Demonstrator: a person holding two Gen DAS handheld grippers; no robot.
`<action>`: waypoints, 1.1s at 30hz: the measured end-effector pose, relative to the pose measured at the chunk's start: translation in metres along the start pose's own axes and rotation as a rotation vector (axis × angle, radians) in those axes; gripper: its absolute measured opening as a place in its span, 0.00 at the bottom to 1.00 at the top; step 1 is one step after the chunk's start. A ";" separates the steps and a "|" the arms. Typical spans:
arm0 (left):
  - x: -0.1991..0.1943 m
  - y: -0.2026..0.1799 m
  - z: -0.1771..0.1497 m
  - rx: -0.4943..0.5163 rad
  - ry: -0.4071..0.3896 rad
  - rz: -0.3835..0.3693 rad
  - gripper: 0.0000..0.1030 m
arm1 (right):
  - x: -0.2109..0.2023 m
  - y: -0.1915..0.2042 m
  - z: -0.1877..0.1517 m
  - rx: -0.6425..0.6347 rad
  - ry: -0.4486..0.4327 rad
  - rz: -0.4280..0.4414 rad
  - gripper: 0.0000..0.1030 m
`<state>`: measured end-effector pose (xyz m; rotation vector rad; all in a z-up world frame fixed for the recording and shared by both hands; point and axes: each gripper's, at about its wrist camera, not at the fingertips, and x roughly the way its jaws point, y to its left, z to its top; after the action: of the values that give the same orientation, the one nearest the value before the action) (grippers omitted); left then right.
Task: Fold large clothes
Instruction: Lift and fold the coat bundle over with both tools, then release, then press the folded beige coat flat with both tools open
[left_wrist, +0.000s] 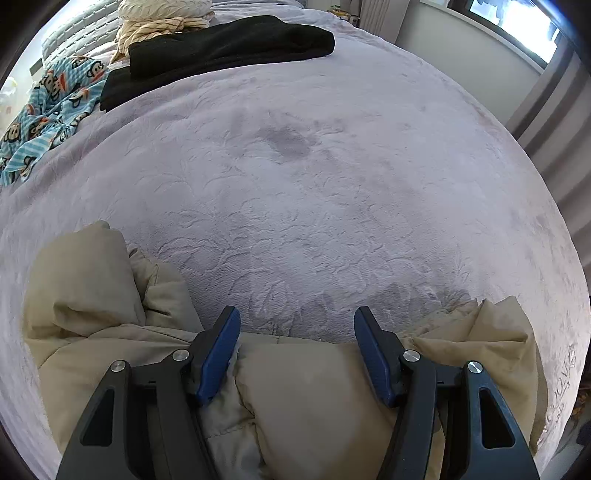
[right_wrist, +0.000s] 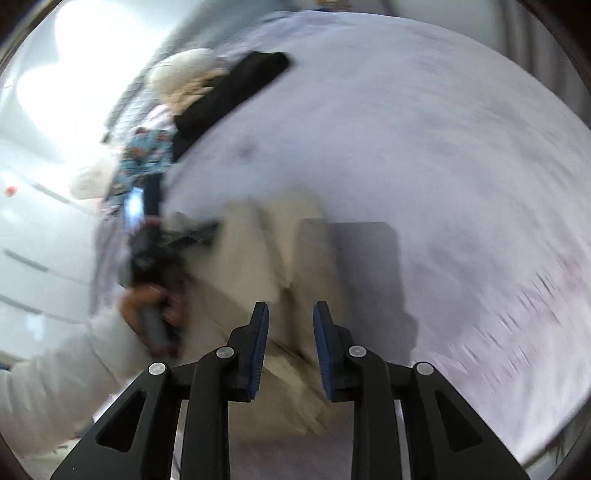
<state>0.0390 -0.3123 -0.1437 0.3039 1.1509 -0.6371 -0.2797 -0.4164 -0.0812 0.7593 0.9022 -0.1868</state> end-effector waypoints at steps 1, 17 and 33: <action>-0.006 0.001 0.001 -0.002 0.000 0.006 0.63 | 0.017 0.013 0.010 -0.035 0.010 0.034 0.27; -0.123 0.087 -0.157 -0.184 0.074 -0.115 0.68 | 0.118 -0.011 -0.004 0.038 0.183 -0.008 0.22; -0.101 0.089 -0.193 -0.280 0.127 -0.038 1.00 | 0.071 0.019 -0.061 -0.206 0.283 -0.202 0.26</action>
<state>-0.0777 -0.1082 -0.1350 0.0840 1.3532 -0.4868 -0.2656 -0.3503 -0.1495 0.5087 1.2476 -0.1626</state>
